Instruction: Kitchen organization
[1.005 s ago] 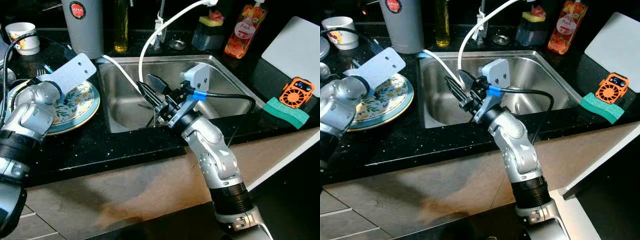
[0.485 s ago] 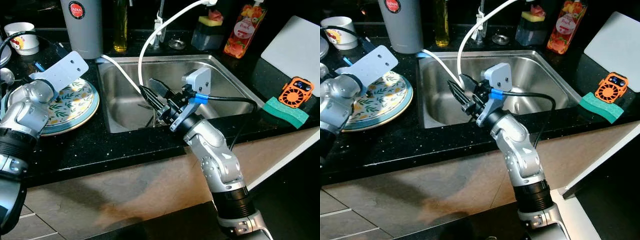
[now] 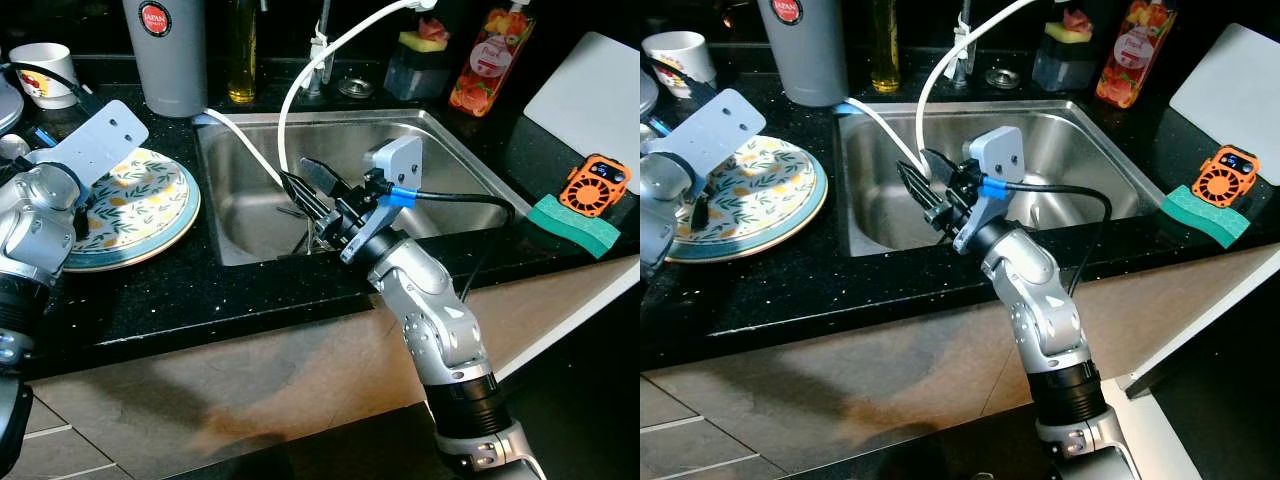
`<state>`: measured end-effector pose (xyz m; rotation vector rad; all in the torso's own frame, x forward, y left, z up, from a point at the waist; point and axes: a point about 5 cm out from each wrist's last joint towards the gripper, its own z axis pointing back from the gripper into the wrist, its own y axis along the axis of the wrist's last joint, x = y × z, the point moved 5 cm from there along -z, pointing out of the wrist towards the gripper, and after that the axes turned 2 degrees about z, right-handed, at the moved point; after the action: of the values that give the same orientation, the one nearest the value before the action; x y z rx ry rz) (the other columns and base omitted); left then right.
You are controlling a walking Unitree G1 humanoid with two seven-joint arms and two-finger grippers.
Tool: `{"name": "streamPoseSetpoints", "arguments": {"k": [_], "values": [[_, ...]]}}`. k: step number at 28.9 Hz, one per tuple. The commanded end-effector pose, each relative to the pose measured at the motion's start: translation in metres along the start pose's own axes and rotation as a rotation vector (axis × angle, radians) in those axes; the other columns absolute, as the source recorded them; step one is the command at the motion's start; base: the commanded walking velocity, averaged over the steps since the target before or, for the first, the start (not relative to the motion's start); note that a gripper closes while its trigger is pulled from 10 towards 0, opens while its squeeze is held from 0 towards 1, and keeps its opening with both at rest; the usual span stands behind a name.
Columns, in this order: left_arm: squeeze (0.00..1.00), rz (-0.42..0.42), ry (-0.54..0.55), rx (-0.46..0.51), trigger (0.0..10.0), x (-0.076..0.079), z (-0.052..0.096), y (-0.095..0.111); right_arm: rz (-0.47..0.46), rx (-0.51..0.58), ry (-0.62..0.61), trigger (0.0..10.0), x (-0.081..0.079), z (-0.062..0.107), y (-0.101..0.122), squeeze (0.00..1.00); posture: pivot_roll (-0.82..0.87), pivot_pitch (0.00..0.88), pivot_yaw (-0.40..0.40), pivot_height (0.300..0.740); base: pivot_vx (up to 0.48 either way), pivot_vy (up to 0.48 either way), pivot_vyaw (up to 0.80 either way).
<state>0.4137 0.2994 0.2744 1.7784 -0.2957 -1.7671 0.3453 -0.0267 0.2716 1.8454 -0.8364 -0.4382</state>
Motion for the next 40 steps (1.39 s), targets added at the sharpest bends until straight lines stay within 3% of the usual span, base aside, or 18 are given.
{"name": "streamPoseSetpoints", "arguments": {"k": [1,12,15,16,17,18,19,24,29,40], "values": [[0.0,-0.019,0.01,-0.069,10.0,-0.005,-0.001,-0.022,-0.008,-0.005,-0.001,10.0,0.001,0.001,-0.001,0.0,0.14,0.086,-0.1,0.74,0.0,0.0,0.0],[0.0,0.093,0.008,-0.113,10.0,0.005,-0.017,-0.034,-0.006,0.0,-0.001,10.0,0.001,0.0,0.001,0.0,0.13,0.077,-0.1,0.74,0.0,0.0,0.0],[0.0,0.158,-0.005,-0.139,10.0,0.01,-0.021,-0.04,-0.004,0.001,-0.004,10.0,0.002,0.001,0.002,0.0,0.13,0.077,-0.1,0.74,0.0,0.0,0.0],[0.0,0.192,-0.018,-0.146,5.1,0.013,-0.021,-0.042,-0.004,0.002,-0.005,10.0,0.002,0.001,0.002,0.0,0.13,0.077,-0.1,0.74,0.0,0.0,0.0],[0.0,0.217,-0.03,-0.15,1.5,0.016,-0.022,-0.043,-0.003,0.002,-0.006,10.0,0.002,0.001,0.002,0.0,0.13,0.077,-0.1,0.74,0.0,0.0,0.0],[0.0,0.217,-0.03,-0.15,1.5,0.016,-0.022,-0.043,-0.003,0.002,-0.006,10.0,0.002,0.001,0.002,0.0,0.13,0.077,-0.1,0.74,0.0,0.0,0.0],[0.0,0.227,-0.043,-0.162,0.0,0.02,-0.023,-0.046,-0.002,0.002,-0.008,10.0,0.002,0.001,0.002,0.0,0.12,0.065,-0.093,0.74,0.0,0.0,0.0],[0.0,0.312,-0.094,-0.161,0.0,0.032,-0.022,-0.05,0.0,0.004,-0.021,10.0,0.005,0.002,0.002,0.0,0.12,0.061,-0.094,0.74,0.0,0.0,0.0],[0.0,0.383,-0.108,-0.148,0.0,0.03,-0.021,-0.05,-0.001,0.004,-0.025,10.0,0.006,0.001,0.002,0.0,0.13,0.053,-0.102,0.74,0.0,0.0,0.0],[0.0,0.363,-0.063,-0.108,0.0,0.017,-0.022,-0.04,-0.003,0.011,-0.031,10.0,0.008,-0.001,0.003,0.0,0.13,0.048,-0.103,0.74,0.0,0.0,0.0]]}}
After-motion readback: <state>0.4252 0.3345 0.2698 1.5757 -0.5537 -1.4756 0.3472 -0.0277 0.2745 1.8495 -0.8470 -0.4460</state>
